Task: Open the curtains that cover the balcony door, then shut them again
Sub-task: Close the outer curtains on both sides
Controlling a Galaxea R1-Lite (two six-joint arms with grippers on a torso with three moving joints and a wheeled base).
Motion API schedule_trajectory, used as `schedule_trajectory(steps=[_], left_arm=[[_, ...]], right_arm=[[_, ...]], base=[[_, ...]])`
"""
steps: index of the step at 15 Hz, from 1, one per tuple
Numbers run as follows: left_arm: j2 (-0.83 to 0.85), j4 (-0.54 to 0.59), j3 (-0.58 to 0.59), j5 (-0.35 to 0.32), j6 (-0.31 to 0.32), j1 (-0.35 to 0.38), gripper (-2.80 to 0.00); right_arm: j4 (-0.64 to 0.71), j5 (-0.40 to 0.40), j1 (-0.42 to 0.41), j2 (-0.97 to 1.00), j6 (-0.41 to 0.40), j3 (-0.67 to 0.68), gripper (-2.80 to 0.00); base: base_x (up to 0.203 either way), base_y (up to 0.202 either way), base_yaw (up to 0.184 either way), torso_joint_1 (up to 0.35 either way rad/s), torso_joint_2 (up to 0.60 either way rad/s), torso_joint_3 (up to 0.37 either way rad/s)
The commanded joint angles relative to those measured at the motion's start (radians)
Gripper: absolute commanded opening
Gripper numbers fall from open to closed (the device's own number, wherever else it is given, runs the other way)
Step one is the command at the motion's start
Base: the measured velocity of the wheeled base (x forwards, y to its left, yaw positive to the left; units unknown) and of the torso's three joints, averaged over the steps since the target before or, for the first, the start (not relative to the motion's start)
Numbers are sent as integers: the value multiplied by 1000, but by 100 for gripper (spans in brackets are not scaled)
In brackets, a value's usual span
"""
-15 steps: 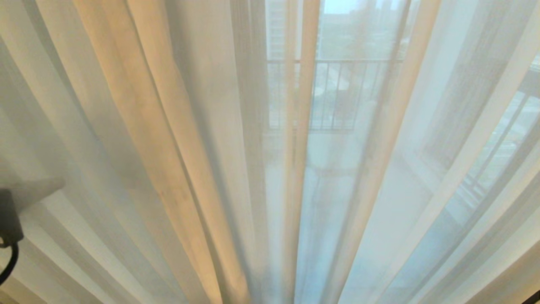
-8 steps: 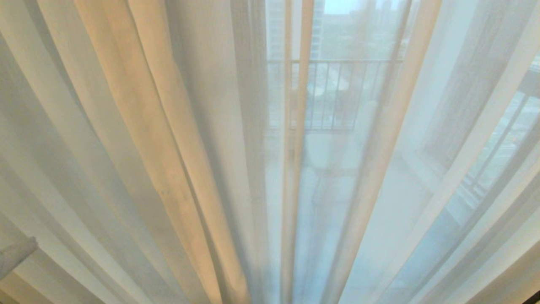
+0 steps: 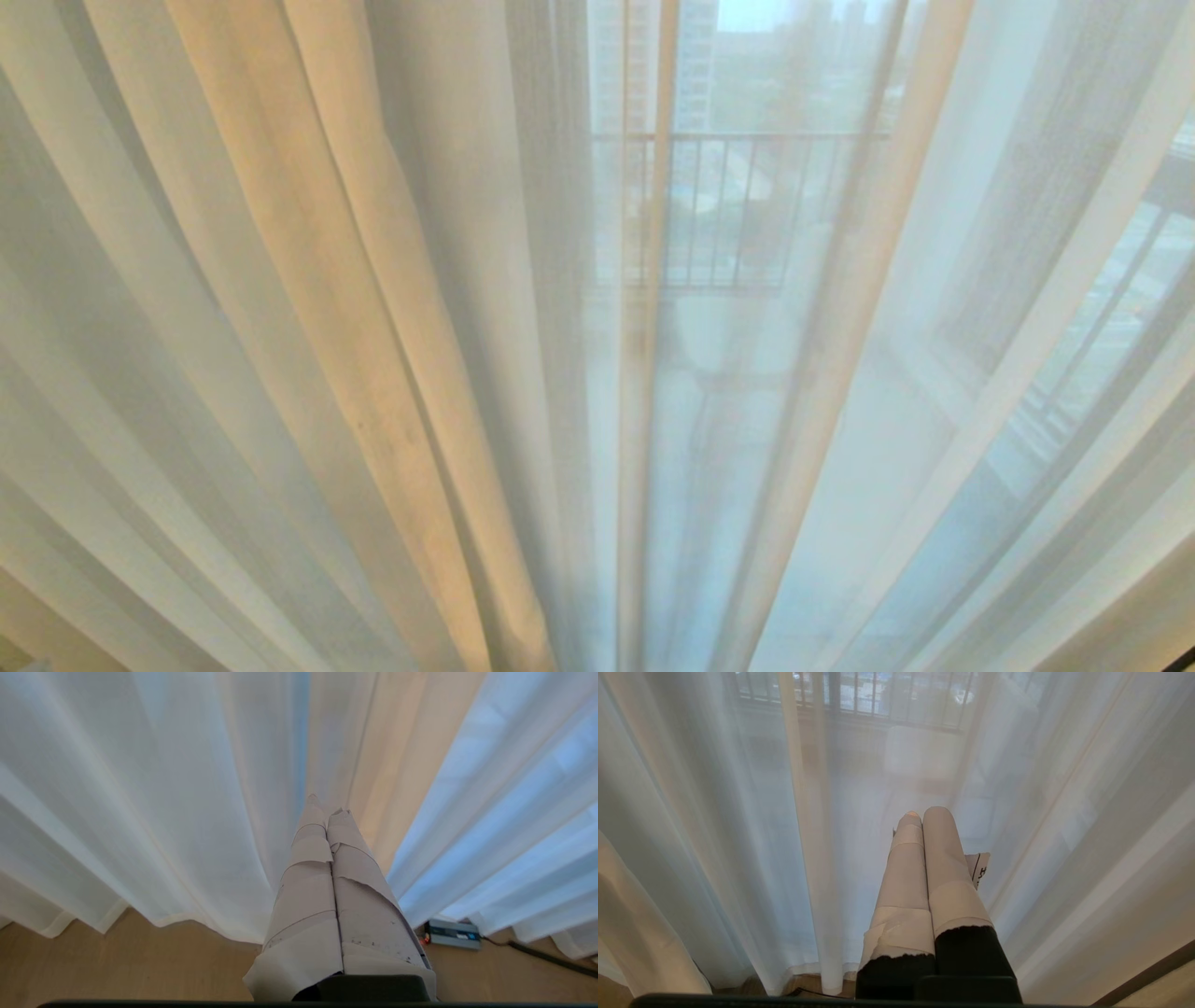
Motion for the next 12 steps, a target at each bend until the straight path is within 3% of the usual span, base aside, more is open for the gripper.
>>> schedule_trajectory(steps=[1, 5, 9, 12], left_arm=[[-146, 1, 71, -8, 4, 26, -280], [-291, -48, 205, -42, 34, 38, -280], [-291, -345, 343, -32, 170, 38, -280], [-291, -331, 354, -25, 142, 38, -280]], right_arm=[[0, 0, 0, 1, -1, 0, -280], [0, 0, 0, 1, -1, 0, -280], [0, 0, 0, 1, -1, 0, -280], [0, -1, 0, 1, -1, 0, -280]], base=[[0, 0, 0, 0, 0, 0], [0, 0, 0, 0, 0, 0], [0, 0, 0, 0, 0, 0], [0, 0, 0, 0, 0, 0]])
